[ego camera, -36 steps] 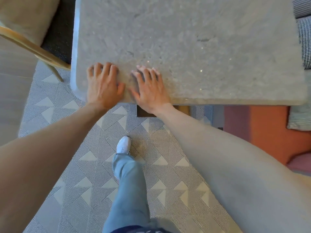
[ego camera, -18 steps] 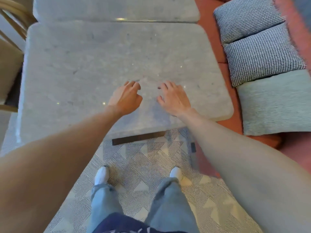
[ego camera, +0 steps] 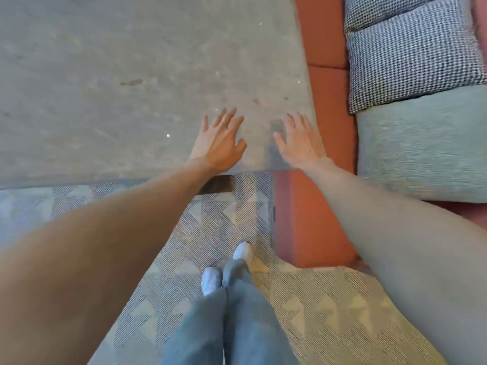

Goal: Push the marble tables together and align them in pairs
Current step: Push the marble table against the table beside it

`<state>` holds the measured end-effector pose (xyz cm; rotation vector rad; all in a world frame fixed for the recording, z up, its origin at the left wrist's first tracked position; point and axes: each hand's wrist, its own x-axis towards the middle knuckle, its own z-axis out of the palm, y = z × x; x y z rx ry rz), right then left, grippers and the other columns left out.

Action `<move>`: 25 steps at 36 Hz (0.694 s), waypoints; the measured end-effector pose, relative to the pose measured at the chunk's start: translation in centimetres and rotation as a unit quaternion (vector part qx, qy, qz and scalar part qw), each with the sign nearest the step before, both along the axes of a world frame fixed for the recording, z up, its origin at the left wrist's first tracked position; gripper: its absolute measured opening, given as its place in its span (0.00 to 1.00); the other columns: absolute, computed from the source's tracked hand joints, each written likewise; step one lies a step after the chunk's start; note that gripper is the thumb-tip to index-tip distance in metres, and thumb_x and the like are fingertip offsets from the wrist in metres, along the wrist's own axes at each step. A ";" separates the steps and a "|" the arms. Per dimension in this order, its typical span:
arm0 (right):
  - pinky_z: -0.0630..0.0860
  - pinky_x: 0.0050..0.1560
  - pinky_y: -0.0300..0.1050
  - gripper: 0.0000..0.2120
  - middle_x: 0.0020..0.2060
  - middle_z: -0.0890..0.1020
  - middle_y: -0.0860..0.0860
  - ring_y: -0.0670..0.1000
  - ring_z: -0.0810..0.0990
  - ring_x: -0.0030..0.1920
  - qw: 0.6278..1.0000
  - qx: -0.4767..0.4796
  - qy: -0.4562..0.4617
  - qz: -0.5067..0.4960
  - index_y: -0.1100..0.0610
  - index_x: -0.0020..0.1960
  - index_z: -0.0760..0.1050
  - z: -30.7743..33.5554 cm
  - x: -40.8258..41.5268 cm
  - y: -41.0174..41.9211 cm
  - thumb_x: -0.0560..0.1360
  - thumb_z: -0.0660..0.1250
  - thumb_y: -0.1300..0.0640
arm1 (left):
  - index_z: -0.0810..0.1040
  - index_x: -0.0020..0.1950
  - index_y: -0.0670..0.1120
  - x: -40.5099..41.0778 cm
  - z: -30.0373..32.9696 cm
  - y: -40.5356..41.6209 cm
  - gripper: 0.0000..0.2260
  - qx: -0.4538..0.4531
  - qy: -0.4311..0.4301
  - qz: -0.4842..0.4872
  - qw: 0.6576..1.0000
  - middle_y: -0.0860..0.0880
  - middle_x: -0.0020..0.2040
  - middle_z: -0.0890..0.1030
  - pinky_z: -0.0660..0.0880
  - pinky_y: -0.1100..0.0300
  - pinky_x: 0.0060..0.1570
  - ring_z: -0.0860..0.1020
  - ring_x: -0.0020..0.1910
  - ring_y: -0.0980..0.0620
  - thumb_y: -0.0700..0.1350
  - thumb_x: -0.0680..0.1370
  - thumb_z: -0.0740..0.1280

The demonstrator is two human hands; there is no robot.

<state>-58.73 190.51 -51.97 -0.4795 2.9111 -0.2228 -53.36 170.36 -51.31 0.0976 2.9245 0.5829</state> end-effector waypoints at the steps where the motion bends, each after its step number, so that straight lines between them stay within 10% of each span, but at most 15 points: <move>1: 0.64 0.72 0.59 0.23 0.72 0.70 0.59 0.60 0.67 0.72 1.000 -0.004 -0.003 -0.003 0.58 0.72 0.68 -0.6 -0.1 0.8 0.80 0.58 0.49 | 0.62 0.78 0.46 -0.4 -0.3 1.3 0.26 -0.004 0.006 -0.011 1.000 0.46 0.81 0.56 0.48 0.41 0.77 0.54 0.80 0.46 0.51 0.81 0.58; 25: 0.57 0.75 0.52 0.30 0.72 0.70 0.51 0.53 0.66 0.74 0.980 -0.026 0.191 -0.051 0.52 0.74 0.67 -8.8 -1.1 3.5 0.76 0.49 0.41 | 0.64 0.76 0.39 -1.6 -8.9 9.9 0.30 -0.129 0.164 0.060 0.976 0.43 0.76 0.67 0.54 0.38 0.75 0.64 0.76 0.42 0.59 0.81 0.52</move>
